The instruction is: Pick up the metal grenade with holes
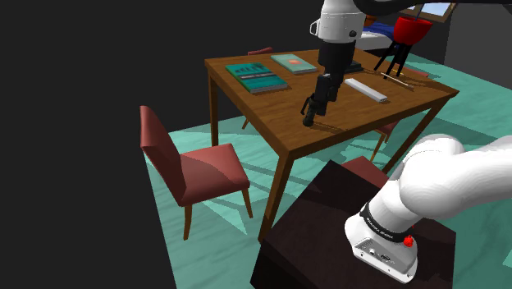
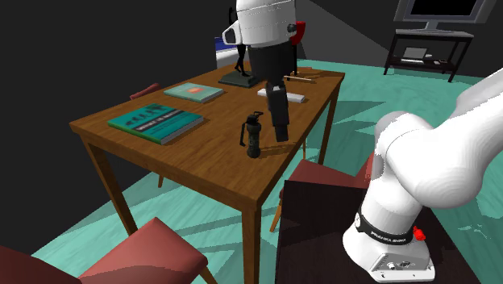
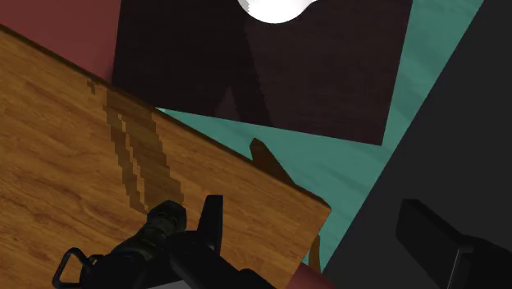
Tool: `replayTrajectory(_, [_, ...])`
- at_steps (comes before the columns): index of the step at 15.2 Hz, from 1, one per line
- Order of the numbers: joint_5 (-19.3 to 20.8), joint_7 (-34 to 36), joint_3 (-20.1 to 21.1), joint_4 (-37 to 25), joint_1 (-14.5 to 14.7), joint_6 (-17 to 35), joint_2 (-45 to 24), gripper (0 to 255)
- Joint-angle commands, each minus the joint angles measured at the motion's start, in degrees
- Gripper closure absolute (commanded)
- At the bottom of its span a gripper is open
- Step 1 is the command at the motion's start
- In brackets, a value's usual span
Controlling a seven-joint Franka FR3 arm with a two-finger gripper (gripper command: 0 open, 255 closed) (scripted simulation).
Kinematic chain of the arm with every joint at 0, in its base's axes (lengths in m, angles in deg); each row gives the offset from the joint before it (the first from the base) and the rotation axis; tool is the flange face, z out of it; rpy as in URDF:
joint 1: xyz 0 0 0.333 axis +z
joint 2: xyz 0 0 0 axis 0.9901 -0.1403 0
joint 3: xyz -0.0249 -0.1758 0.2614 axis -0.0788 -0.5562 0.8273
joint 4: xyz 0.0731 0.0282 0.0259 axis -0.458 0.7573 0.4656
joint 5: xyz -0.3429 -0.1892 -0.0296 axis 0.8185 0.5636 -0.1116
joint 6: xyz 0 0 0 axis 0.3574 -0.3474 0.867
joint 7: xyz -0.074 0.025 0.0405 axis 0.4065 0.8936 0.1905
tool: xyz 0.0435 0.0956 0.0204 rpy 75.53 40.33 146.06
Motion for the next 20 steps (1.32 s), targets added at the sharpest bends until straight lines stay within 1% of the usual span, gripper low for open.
replayTrajectory(1, [0.00, 0.00, 0.00, 0.00, 0.00, 0.00, 0.00, 0])
replayTrajectory(6, [5.53, -5.44, -3.73, -0.53, -2.33, 6.79, -3.78, 0])
replayTrajectory(11, [10.00, -10.32, -7.35, -2.60, -4.38, 13.67, -8.71, 0])
replayTrajectory(18, [10.32, -9.77, -7.61, 2.42, -4.46, 19.17, -9.20, 0])
replayTrajectory(20, [10.35, -9.73, -7.63, 2.82, -4.47, 19.63, -9.27, 0])
